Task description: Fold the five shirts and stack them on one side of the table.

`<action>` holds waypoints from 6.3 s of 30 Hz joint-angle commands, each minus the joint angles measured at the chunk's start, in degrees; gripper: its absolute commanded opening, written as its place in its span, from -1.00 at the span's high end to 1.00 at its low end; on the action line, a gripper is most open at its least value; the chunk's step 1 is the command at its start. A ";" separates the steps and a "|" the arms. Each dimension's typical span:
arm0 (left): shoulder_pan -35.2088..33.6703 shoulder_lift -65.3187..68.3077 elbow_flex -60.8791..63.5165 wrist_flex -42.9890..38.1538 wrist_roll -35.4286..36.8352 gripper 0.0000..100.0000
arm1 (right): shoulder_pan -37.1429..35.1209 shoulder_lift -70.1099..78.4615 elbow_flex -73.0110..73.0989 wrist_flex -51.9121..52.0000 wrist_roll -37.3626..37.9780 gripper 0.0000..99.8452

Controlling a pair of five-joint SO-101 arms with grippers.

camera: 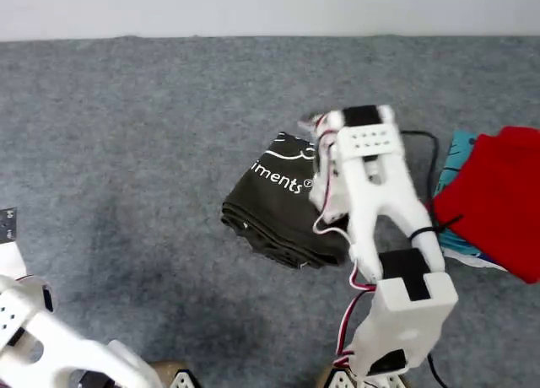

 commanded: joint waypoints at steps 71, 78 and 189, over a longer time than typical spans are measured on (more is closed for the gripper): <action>-0.09 -1.67 -0.31 1.93 -0.70 0.97 | -16.40 -17.63 -8.88 2.59 -32.97 0.98; -0.09 -1.41 -0.31 1.93 -0.70 0.97 | -10.51 -20.79 7.91 -13.41 -41.05 0.93; -0.09 -1.67 3.74 0.70 -4.75 0.97 | 53.05 -26.68 18.99 -57.45 0.79 0.40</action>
